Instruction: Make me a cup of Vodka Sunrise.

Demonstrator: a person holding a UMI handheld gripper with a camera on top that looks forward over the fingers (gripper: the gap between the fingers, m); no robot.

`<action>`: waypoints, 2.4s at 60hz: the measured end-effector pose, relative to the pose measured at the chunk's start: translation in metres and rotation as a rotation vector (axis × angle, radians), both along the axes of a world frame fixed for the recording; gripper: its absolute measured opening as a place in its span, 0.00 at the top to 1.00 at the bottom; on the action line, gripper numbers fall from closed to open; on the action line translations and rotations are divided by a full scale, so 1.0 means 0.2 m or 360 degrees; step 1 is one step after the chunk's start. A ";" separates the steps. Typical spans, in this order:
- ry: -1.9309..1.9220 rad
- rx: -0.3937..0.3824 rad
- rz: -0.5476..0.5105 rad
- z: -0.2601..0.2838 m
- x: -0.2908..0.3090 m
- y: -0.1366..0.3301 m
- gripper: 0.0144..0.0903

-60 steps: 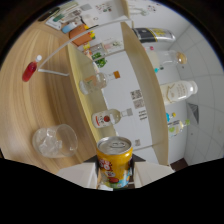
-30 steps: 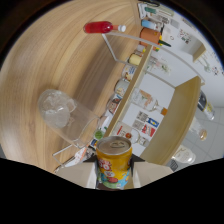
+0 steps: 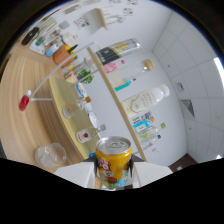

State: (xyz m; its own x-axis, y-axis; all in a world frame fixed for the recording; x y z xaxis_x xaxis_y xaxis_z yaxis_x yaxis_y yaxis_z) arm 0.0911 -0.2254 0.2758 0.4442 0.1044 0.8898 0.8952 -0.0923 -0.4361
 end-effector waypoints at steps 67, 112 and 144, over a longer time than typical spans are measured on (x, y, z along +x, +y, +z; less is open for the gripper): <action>0.1903 -0.0439 -0.0500 -1.16 0.91 0.06 0.51; 0.1688 -0.0411 -0.0743 -1.03 0.96 -0.15 0.07; 0.1709 -0.0419 -0.0452 -0.65 -0.05 -0.51 0.06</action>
